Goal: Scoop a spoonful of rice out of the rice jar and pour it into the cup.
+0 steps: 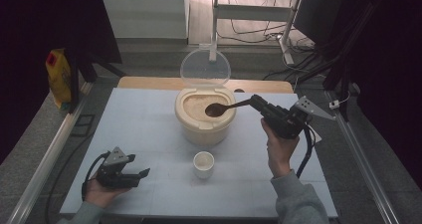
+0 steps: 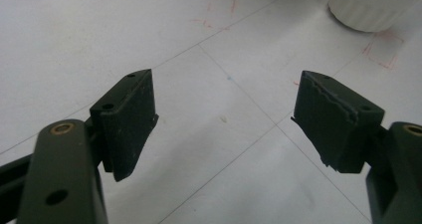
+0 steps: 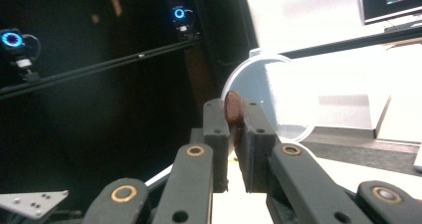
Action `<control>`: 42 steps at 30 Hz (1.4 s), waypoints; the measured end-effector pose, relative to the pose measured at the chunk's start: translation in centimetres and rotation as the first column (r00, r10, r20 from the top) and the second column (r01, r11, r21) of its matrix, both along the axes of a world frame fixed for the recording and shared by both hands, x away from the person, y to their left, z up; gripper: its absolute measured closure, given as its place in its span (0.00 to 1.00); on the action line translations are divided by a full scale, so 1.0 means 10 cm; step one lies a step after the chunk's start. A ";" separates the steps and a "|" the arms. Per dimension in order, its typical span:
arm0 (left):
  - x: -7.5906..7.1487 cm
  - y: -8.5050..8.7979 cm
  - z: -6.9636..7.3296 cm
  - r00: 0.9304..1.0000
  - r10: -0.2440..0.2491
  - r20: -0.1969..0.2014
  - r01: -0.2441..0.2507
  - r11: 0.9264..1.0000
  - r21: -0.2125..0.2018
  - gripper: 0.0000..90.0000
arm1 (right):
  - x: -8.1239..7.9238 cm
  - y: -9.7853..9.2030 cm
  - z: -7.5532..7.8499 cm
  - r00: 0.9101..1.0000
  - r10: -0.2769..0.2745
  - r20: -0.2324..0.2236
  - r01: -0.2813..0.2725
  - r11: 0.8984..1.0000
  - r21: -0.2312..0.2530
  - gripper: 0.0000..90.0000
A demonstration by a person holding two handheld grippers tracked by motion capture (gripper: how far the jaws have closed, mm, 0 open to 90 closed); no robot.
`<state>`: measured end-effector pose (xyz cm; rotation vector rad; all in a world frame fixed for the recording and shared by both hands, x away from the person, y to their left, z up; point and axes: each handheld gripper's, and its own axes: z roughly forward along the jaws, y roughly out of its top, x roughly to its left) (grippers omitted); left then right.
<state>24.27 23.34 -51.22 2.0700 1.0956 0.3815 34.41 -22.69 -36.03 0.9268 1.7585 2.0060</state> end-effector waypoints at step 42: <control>0.01 0.00 -0.02 1.000 -0.010 -0.014 0.010 1.000 0.011 0.27 | 0.34 0.27 -0.13 0.989 -0.124 -0.087 0.107 0.979 -0.175 0.93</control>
